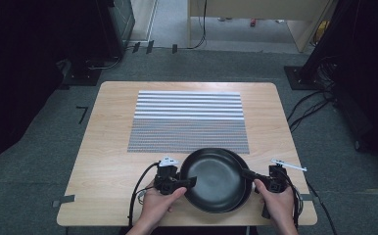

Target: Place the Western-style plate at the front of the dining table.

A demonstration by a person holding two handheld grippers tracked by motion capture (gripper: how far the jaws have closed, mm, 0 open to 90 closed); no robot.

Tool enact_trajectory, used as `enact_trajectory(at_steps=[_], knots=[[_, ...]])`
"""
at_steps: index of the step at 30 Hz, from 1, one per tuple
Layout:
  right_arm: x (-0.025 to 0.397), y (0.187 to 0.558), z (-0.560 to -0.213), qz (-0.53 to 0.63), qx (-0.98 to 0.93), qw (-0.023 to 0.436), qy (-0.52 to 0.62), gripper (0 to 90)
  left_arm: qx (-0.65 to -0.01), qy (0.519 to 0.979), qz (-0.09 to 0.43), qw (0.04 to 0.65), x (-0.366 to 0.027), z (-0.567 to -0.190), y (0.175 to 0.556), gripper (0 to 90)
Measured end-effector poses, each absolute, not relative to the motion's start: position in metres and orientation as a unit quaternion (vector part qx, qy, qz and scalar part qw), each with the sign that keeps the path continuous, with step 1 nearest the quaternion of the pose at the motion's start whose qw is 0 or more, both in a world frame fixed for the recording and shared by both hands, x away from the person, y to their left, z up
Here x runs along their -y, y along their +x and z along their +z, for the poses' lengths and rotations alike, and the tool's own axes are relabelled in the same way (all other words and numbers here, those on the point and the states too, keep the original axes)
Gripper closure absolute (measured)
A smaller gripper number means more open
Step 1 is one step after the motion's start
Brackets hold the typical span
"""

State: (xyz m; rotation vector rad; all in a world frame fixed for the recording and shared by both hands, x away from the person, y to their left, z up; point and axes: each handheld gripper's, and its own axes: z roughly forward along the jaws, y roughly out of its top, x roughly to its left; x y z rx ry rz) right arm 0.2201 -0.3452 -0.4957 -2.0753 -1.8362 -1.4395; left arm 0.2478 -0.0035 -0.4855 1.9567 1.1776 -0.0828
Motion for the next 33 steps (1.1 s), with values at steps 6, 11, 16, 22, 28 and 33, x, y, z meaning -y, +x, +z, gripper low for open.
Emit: enact_trajectory(at_steps=[6,11,16,22,28,33], knots=[[0.342,0.22,-0.498,-0.464,0.588,0.014,-0.662,84.6,-0.469,0.774,-0.049,0.423,-0.005,-0.484,0.251,58.1],[0.34,0.22,-0.499,-0.464,0.591,0.013,-0.659,84.2,-0.467,0.774,-0.054,0.424,-0.009,-0.482,0.252,59.8],[0.338,0.22,-0.5,-0.47,0.592,0.015,-0.654,81.8,-0.465,0.774,-0.062,0.425,-0.013,-0.481,0.252,61.6],[0.335,0.222,-0.505,-0.469,0.59,0.024,-0.657,81.4,-0.466,0.773,-0.068,0.426,-0.014,-0.482,0.254,62.1],[0.33,0.222,-0.506,-0.47,0.579,0.012,-0.666,80.5,-0.463,0.771,-0.078,0.429,-0.017,-0.483,0.255,63.4],[0.33,0.224,-0.509,-0.481,0.556,0.027,-0.678,81.5,-0.467,0.766,-0.087,0.433,-0.02,-0.484,0.255,65.5]])
